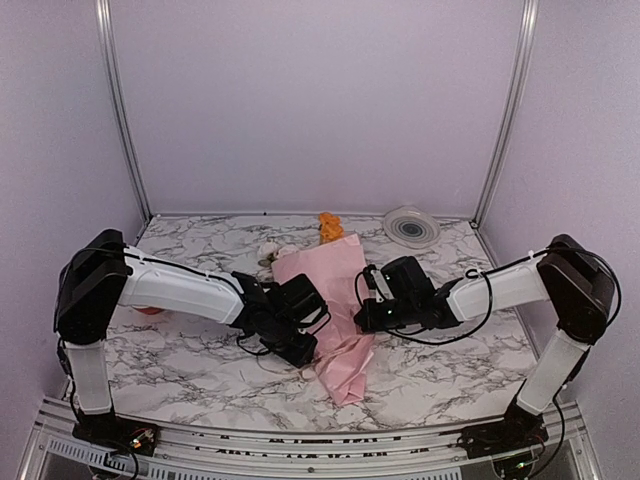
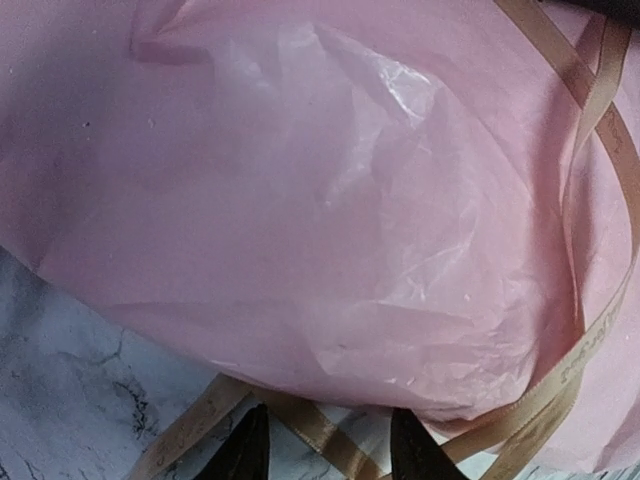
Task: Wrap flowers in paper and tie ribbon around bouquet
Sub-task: Tie the ribbon around the folded bouquet.
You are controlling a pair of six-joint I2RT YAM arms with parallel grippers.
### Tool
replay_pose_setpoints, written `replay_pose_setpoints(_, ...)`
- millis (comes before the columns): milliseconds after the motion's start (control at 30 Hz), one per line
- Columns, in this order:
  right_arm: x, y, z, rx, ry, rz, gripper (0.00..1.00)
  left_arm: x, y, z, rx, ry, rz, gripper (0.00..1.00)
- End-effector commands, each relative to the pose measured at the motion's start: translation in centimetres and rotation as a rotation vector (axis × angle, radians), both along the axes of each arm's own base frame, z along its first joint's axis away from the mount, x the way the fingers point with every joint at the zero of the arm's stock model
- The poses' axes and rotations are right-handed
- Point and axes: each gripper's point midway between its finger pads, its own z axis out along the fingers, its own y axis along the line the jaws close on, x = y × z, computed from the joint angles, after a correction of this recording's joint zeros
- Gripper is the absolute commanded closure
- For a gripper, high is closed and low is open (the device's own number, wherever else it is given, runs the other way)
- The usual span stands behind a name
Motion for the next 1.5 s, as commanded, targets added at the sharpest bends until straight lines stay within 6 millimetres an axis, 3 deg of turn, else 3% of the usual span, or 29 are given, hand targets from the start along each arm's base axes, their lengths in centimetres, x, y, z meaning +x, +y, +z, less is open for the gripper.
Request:
replay_pose_setpoints(0,0.6,0.5,0.7,0.033,-0.025,-0.005,1.00,-1.9,3.3,-3.9,0.280,0.055,-0.056,0.62)
replay_pose_setpoints(333,0.5,0.4,1.0,0.035,-0.036,0.000,1.00,-2.7,3.5,-4.8,0.358,0.072,-0.099,1.00)
replay_pose_setpoints(533,0.5,0.3,1.4,0.039,-0.041,0.000,1.00,-1.4,5.3,-3.5,0.377,-0.043,-0.063,1.00)
replay_pose_setpoints(600,0.5,0.4,1.7,0.049,-0.044,0.002,1.00,-0.2,5.7,-1.7,0.333,-0.126,-0.027,1.00)
replay_pose_setpoints(733,1.0,0.3,2.2,0.062,-0.054,-0.004,1.00,1.0,4.7,2.9,0.105,-0.234,0.021,1.00)
replay_pose_setpoints(867,1.6,-0.5,2.3,0.065,-0.053,-0.024,1.00,1.5,4.1,5.6,-0.061,-0.303,0.052,1.00)
replay_pose_setpoints(1033,2.8,-2.4,4.0,0.086,-0.089,-0.070,1.00,2.7,5.2,8.2,-0.189,-0.392,0.112,1.00)
replay_pose_setpoints(1167,3.7,-3.5,5.2,0.097,-0.115,-0.092,1.00,4.0,6.9,8.5,-0.223,-0.415,0.170,1.00)
replay_pose_setpoints(1333,3.6,-3.6,5.4,0.105,-0.114,-0.088,1.00,4.3,7.1,8.6,-0.228,-0.403,0.178,1.00)
replay_pose_setpoints(1467,4.3,-4.9,5.6,0.130,-0.109,-0.123,1.00,5.6,9.4,8.8,-0.190,-0.430,0.245,1.00)
